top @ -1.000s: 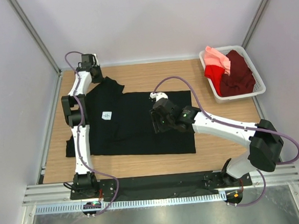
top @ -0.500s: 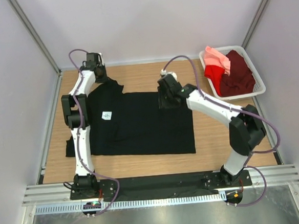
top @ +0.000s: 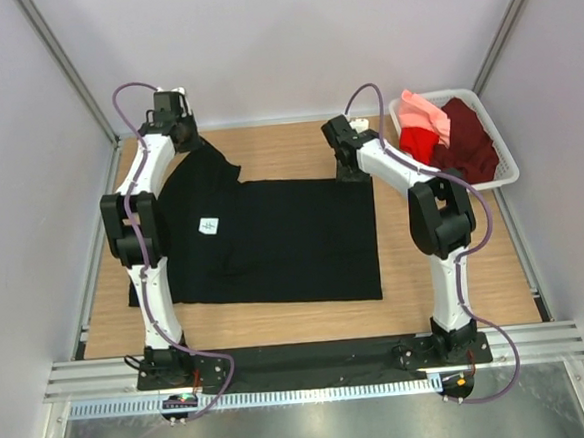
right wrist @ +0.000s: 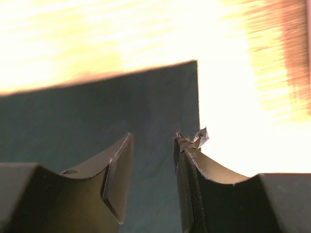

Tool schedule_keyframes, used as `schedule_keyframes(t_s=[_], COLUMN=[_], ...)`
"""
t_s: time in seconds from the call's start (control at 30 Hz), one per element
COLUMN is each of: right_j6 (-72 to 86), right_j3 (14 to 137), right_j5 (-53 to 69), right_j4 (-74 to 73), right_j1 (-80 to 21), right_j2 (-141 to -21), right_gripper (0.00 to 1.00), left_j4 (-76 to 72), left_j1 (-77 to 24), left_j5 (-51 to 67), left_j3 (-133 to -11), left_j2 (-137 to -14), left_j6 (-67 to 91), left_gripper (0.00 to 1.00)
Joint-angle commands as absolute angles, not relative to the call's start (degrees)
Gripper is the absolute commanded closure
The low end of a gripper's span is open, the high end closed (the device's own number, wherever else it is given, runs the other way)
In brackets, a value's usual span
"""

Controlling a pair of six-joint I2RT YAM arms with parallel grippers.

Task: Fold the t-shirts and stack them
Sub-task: Fold the tshirt

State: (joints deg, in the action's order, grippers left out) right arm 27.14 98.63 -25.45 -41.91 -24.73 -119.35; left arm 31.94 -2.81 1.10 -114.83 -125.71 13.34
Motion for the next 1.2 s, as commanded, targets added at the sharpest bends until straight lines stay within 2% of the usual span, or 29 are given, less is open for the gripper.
schedule_keyframes(t_s=[0.0,0.3,0.57,1.17], right_j6=[27.77,30.5,32.34,34.45], right_j3=[103.09,108.54,108.9,108.81], right_j5=[-29.27,-33.04,-36.82,-32.61], right_j4=[-42.71,-43.15,-40.7,-37.18], right_j1=[-23.21,-20.74,-19.6,-17.75], right_j2=[-121.72,-129.8,-131.04,-134.21], right_gripper=[0.54,0.53,0.52,0.51], left_j4=[29.97,29.88,29.62,28.65], left_j1=[-2.37,-1.93,-0.62,-0.53], left_j5=[0.7,2.02,3.16,4.22], left_j3=[-113.65,-113.2,-112.85,-112.32], left_j2=[-121.47,-122.69,-123.84,-125.33], left_j6=[14.32,13.89,13.53,13.45], left_gripper=[1.0,1.0,1.0,1.0])
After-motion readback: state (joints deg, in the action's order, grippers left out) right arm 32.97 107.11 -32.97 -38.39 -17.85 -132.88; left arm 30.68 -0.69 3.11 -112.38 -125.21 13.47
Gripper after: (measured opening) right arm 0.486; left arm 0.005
